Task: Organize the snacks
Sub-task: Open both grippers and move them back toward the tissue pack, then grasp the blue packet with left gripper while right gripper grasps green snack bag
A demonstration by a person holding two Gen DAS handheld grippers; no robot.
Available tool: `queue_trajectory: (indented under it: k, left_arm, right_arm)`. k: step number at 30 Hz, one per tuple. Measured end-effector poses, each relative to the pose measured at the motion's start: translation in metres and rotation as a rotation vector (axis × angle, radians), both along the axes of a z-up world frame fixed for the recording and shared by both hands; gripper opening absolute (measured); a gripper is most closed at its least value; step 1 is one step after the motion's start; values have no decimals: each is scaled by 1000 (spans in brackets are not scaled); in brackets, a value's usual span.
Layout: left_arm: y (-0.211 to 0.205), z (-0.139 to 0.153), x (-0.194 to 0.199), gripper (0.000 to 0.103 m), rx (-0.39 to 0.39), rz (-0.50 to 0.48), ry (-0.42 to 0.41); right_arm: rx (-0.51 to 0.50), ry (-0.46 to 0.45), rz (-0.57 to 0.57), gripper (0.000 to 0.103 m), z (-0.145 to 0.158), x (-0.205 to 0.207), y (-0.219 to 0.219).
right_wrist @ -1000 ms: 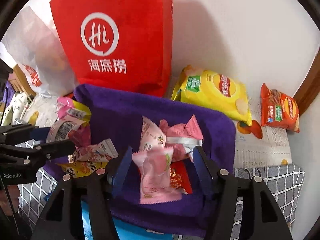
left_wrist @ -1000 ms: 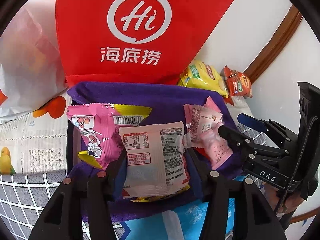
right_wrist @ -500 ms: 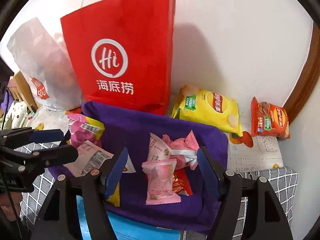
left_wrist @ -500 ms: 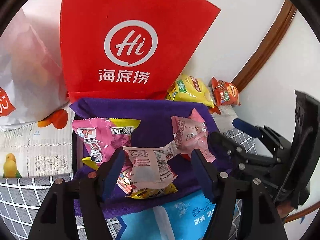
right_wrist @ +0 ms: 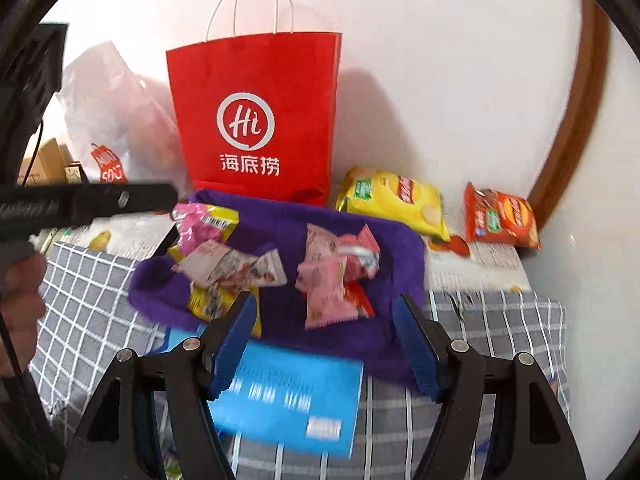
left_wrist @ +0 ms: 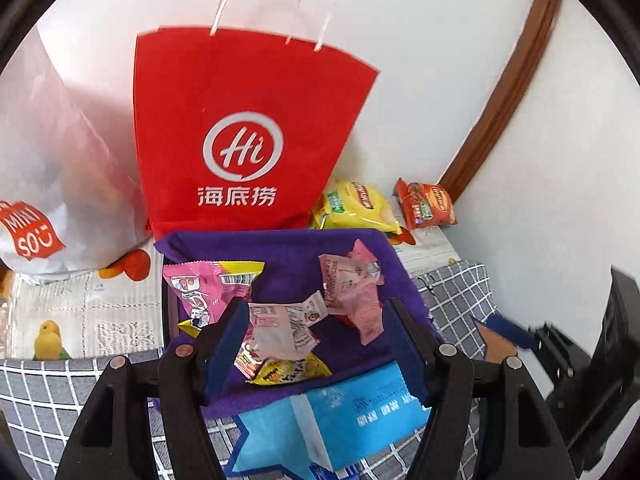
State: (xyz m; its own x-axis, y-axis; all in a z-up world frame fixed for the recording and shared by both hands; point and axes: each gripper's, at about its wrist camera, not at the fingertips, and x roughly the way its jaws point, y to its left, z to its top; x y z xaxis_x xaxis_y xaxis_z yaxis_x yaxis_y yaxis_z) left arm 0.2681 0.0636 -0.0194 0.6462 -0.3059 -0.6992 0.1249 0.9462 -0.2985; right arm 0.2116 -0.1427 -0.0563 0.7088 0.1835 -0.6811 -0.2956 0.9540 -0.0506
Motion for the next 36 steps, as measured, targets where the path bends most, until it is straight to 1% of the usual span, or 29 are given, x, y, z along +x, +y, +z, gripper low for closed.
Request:
queue_trajectory:
  k: [2, 5, 8, 10, 12, 15, 18, 20, 26, 28, 30, 33, 35, 36]
  left_arm:
    - [-3, 5, -10, 67, 3, -4, -7]
    - [-9, 6, -26, 67, 55, -16, -4]
    - [-9, 0, -49, 67, 118, -6, -1]
    - [-5, -7, -62, 67, 129, -6, 6]
    - [4, -16, -75, 67, 130, 12, 19]
    - [20, -31, -90, 67, 115, 49, 52]
    - [32, -44, -105, 67, 105, 76, 84]
    - [37, -48, -115, 67, 99, 82, 89]
    - [46, -51, -140, 67, 95, 96, 85]
    - [47, -52, -146, 67, 97, 100, 88]
    - [48, -54, -150, 67, 100, 98, 91]
    - [49, -59, -156, 67, 94, 97, 97]
    - [49, -63, -159, 67, 93, 97, 104]
    - [49, -65, -159, 67, 92, 100, 106]
  right_arm:
    - [15, 2, 13, 71, 1, -19, -3]
    - [4, -15, 10, 71, 0, -40, -3]
    - [12, -11, 21, 71, -8, -54, -1]
    - [13, 8, 34, 69, -17, -61, 3]
    - [12, 25, 40, 67, -26, -66, 7]
    - [32, 58, 52, 66, -42, -77, 12]
    - [50, 105, 87, 66, -58, -90, 22]
    - [50, 120, 120, 66, -67, -102, 29]
    - [94, 138, 225, 66, -80, -132, 54]
    - [71, 135, 263, 66, -85, -139, 68]
    - [42, 136, 272, 66, -92, -140, 77]
    - [-14, 148, 251, 66, -109, -135, 88]
    - [-17, 169, 240, 66, -122, -131, 90]
    - [-19, 177, 233, 63, -126, -130, 91]
